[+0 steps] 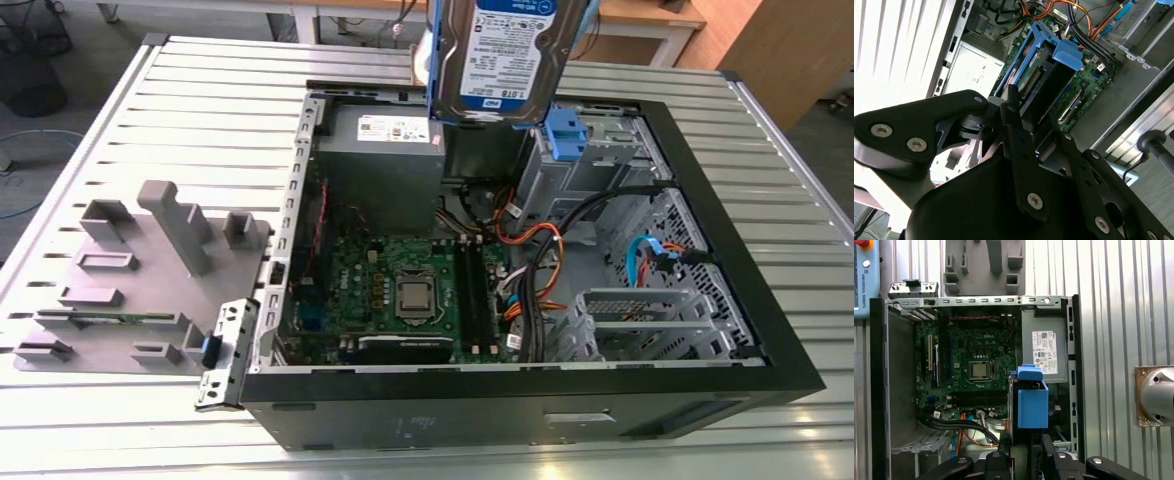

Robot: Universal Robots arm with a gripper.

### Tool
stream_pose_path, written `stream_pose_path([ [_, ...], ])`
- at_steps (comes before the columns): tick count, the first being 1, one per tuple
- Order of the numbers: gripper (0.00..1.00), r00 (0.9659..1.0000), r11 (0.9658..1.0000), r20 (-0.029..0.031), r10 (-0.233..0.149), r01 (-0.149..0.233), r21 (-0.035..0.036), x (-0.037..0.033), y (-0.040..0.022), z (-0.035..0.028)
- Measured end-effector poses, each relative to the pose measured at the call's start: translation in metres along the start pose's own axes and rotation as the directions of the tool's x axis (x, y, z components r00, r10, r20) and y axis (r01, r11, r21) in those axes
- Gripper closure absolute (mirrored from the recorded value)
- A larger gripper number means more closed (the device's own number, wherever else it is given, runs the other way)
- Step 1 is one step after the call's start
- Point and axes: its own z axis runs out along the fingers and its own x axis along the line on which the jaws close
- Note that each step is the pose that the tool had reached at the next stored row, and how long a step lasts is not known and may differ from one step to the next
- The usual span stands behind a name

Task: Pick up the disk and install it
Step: 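Pick up the disk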

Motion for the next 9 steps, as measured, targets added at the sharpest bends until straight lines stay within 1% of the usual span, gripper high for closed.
stream_pose_path([
  [9, 0.65, 1.0, 1.0, 0.0, 0.0, 0.0, 0.0, 0.0174, -0.0009, -0.0007],
])
